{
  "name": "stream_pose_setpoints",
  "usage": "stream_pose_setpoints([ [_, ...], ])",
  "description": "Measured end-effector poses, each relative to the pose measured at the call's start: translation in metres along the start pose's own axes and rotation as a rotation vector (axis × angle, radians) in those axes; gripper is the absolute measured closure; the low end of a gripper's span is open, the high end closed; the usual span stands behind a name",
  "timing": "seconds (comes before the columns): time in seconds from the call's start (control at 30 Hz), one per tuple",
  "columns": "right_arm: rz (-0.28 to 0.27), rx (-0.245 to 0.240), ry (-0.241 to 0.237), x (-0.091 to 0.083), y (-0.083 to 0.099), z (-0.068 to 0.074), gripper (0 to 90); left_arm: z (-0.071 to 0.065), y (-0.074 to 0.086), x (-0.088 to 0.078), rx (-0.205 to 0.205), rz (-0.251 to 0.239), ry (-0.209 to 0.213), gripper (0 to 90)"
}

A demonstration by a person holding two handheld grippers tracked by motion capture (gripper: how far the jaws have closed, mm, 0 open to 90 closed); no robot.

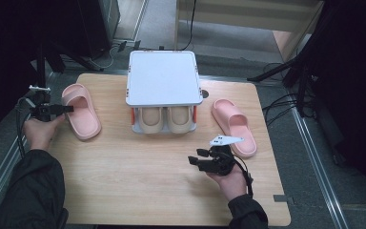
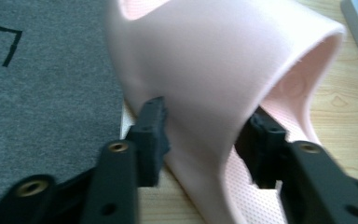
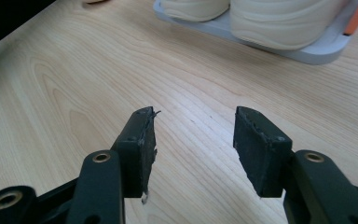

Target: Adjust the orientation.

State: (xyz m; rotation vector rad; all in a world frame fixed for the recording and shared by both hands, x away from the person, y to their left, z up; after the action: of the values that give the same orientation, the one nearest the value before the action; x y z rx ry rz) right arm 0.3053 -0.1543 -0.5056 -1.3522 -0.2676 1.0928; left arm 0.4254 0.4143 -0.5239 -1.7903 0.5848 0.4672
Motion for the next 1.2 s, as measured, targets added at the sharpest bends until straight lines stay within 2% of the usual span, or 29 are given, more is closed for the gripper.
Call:
stream_pose_setpoints([
  [0.07, 0.0, 0.003, 0.005, -0.001, 0.0, -0.001, 49.2, -0.002, -0.001, 0.0, 0.017, 0.001, -0.009, 60.2],
  [0.17, 0.001, 0.003, 0.007, -0.002, 0.001, -0.001, 49.3, -0.005, -0.002, -0.001, 0.046, -0.008, -0.03, 70.7],
  [0.23, 0.0, 0.001, 0.008, -0.001, 0.001, -0.001, 49.3, -0.007, -0.003, -0.003, 0.09, -0.004, -0.05, 76.9],
  [0.27, 0.001, 0.002, 0.008, -0.001, 0.001, -0.001, 49.3, -0.007, -0.003, -0.004, 0.1, 0.0, -0.05, 80.1],
  [0.3, 0.002, 0.001, 0.007, -0.001, 0.001, -0.001, 49.2, -0.006, -0.003, -0.004, 0.09, 0.008, -0.037, 81.9],
  [0.43, 0.002, 0.004, 0.001, 0.0, 0.0, -0.001, 49.2, -0.01, -0.005, -0.005, 0.092, 0.031, -0.022, 84.4],
  [0.5, 0.002, 0.002, -0.003, 0.0, 0.0, -0.001, 49.2, -0.011, -0.007, -0.007, 0.065, 0.023, 0.0, 84.5],
  [0.57, -0.002, 0.004, -0.007, 0.0, -0.001, -0.001, 49.2, -0.014, -0.009, -0.011, 0.063, 0.012, 0.014, 84.7],
  [0.63, -0.004, 0.008, -0.009, 0.0, -0.002, 0.0, 49.3, -0.017, -0.01, -0.016, 0.072, 0.021, 0.023, 84.7],
  [0.77, -0.007, 0.003, -0.02, 0.002, -0.004, 0.0, 49.3, -0.026, -0.006, -0.031, 0.035, 0.016, 0.069, 84.6],
  [1.1, 0.001, -0.019, -0.066, 0.013, -0.011, 0.006, 49.3, -0.054, 0.011, -0.06, 0.114, 0.06, 0.108, 84.5],
  [1.2, 0.004, -0.03, -0.08, 0.016, -0.013, 0.008, 49.3, -0.059, 0.016, -0.07, 0.115, 0.062, 0.127, 84.4],
])
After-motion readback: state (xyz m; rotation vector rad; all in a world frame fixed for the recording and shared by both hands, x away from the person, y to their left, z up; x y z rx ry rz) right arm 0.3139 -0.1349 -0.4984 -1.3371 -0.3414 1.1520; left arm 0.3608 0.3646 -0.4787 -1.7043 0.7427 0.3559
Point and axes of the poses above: each handheld gripper's, and its own axes: x roughly forward along the jaws, y roughly out of its underside, z roughly to its left, the point moved 2 cm from there along x, roughly forward along the jaws, and after that the axes turned 14 degrees about -z, right-handed, at the moved point
